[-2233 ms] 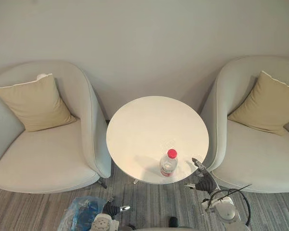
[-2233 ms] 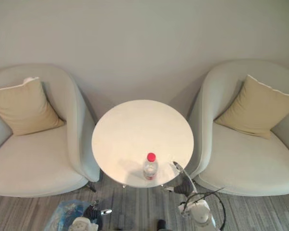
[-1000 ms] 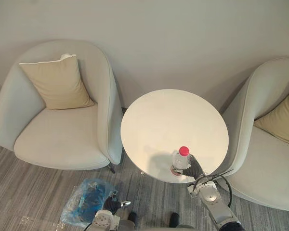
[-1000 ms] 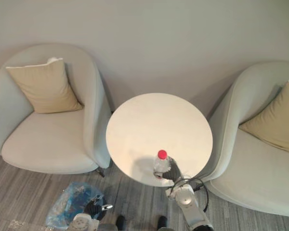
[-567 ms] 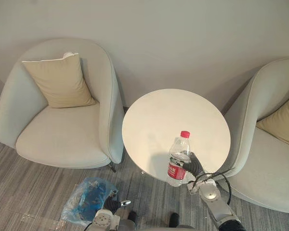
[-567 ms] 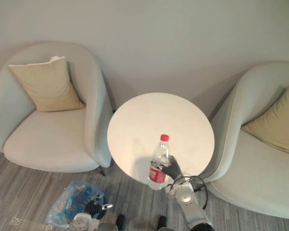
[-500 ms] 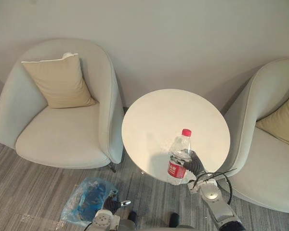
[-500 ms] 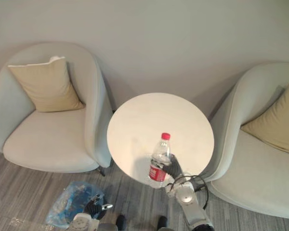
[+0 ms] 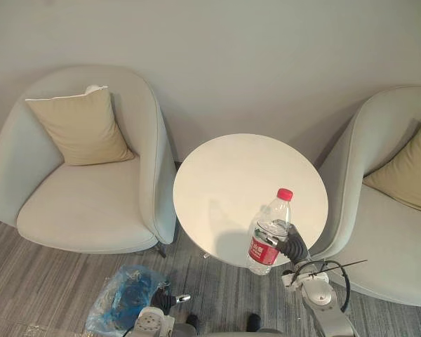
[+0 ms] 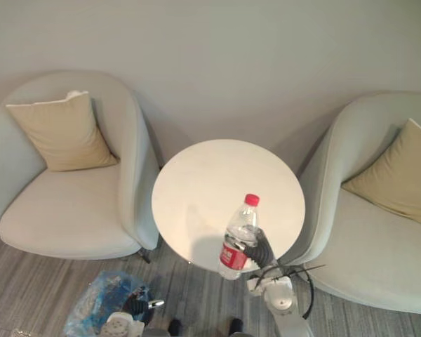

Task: Gather rubbish on tea table into small bin, then transfer packed bag to large trash can.

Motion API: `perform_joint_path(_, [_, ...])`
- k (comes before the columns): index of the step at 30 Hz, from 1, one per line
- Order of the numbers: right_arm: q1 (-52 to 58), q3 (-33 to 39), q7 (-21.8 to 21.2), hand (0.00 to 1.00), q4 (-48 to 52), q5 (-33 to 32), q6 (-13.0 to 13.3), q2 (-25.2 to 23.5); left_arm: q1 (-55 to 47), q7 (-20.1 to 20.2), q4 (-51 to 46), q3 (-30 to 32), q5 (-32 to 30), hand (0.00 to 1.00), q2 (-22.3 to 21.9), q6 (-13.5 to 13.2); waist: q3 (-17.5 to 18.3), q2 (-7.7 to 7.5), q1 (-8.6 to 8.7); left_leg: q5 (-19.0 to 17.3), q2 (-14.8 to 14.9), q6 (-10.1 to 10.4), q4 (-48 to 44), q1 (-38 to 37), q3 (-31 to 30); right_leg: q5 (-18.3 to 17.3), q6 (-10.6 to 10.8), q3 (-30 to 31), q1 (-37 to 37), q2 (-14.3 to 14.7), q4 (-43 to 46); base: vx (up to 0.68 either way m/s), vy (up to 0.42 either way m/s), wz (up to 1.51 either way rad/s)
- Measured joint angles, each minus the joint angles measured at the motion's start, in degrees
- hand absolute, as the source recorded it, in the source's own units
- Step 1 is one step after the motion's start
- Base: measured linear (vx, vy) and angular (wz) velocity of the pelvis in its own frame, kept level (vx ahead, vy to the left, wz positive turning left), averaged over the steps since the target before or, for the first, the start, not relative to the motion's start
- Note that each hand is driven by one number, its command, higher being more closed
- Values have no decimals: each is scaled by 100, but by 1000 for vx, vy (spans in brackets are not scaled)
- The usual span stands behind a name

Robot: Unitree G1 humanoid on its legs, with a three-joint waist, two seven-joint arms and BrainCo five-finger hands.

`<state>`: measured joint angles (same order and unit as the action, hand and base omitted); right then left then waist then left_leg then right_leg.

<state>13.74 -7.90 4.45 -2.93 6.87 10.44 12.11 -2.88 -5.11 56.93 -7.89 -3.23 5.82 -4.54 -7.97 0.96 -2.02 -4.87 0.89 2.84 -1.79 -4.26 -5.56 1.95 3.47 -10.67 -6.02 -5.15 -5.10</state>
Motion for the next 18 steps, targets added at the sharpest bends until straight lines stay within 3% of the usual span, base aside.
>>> perform_joint_path(12, [270,-32,57,100,229,458,12,-48,-6,-33,115,-69,-1,0,3,20,97,32,59,1,9,1,-20,-137,-2,20,-14,-2,-147,9,-3,-27,1,-1])
perform_joint_path(18, [201,-79,180,100,230,501,16,39,9,-46,30,-94,5,0,-35,-9,17,162,42,227,-33,122,-167,405,-459,-35,-38,-578,73,-32,154,-73,-31,52])
